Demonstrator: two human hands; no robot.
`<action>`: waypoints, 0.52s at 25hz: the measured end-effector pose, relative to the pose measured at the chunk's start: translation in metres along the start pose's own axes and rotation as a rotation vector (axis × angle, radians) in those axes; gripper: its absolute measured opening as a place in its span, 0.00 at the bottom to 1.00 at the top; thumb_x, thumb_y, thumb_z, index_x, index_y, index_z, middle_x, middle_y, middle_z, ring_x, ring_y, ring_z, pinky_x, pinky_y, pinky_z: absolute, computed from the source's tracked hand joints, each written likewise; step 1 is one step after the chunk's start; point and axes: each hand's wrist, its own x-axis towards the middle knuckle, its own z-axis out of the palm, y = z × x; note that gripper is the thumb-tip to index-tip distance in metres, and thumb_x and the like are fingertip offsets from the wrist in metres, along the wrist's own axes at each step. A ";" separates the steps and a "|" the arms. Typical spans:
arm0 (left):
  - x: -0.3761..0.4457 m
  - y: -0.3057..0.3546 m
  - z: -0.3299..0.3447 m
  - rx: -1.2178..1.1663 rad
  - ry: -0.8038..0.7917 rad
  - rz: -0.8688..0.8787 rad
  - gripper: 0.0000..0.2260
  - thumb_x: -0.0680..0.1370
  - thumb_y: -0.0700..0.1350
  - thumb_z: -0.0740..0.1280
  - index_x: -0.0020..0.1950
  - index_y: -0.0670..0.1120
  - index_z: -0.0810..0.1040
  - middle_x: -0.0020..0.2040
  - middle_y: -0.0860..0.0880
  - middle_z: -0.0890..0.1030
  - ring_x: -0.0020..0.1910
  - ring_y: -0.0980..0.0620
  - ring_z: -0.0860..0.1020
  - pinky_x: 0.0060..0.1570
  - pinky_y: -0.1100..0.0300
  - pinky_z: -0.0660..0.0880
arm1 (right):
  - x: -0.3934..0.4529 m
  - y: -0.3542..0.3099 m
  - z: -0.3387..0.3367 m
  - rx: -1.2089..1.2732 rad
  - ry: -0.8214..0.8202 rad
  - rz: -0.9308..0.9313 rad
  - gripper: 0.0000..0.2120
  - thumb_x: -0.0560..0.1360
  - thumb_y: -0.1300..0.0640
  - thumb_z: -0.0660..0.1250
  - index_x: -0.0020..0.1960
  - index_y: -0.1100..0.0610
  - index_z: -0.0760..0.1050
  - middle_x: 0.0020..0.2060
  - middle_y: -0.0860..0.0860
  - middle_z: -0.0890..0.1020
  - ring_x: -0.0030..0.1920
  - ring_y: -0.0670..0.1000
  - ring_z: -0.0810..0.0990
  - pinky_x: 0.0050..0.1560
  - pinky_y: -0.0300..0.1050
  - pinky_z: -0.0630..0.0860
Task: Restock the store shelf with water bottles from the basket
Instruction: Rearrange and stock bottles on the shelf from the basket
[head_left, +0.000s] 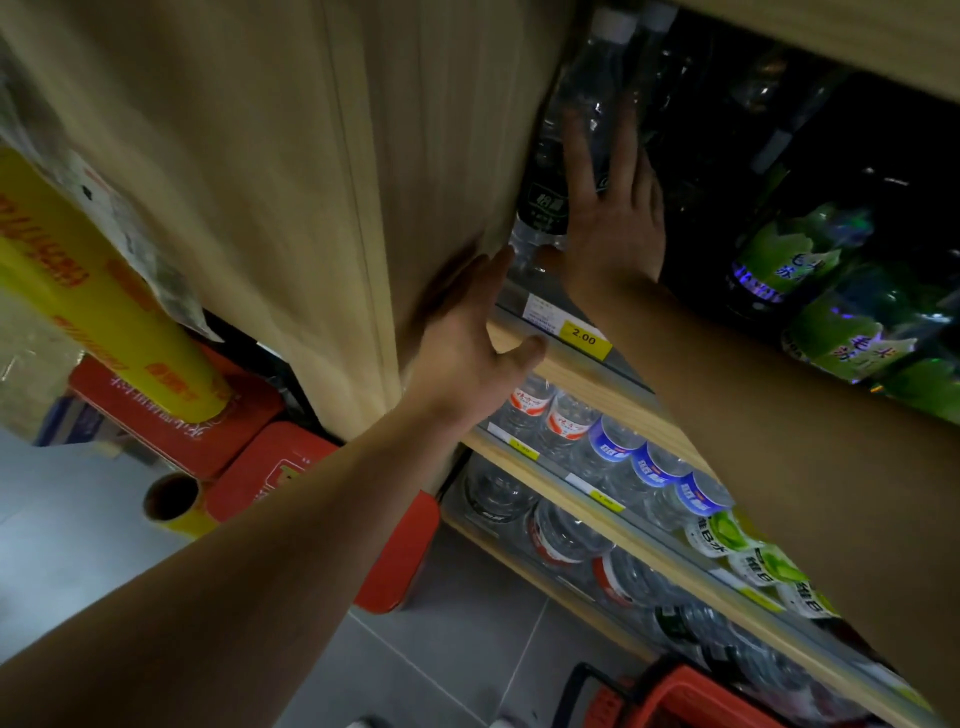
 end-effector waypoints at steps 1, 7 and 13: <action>0.000 0.000 0.002 -0.010 -0.004 -0.003 0.38 0.68 0.56 0.70 0.77 0.50 0.65 0.77 0.48 0.65 0.76 0.49 0.63 0.71 0.47 0.67 | 0.004 0.002 0.003 -0.011 0.006 0.014 0.59 0.66 0.49 0.79 0.79 0.44 0.37 0.79 0.58 0.42 0.78 0.62 0.52 0.77 0.56 0.56; 0.002 -0.011 0.007 -0.038 -0.043 -0.045 0.39 0.69 0.58 0.69 0.78 0.55 0.61 0.77 0.51 0.65 0.76 0.51 0.64 0.71 0.48 0.67 | 0.016 0.024 0.022 0.018 0.085 -0.007 0.60 0.65 0.53 0.80 0.79 0.43 0.38 0.80 0.56 0.45 0.77 0.61 0.57 0.73 0.60 0.62; 0.003 -0.012 0.011 -0.035 -0.031 -0.048 0.38 0.68 0.60 0.67 0.78 0.56 0.61 0.78 0.51 0.64 0.76 0.51 0.63 0.72 0.47 0.66 | 0.023 0.033 0.026 0.045 0.088 -0.023 0.60 0.64 0.52 0.81 0.79 0.45 0.40 0.80 0.57 0.45 0.77 0.61 0.57 0.73 0.59 0.62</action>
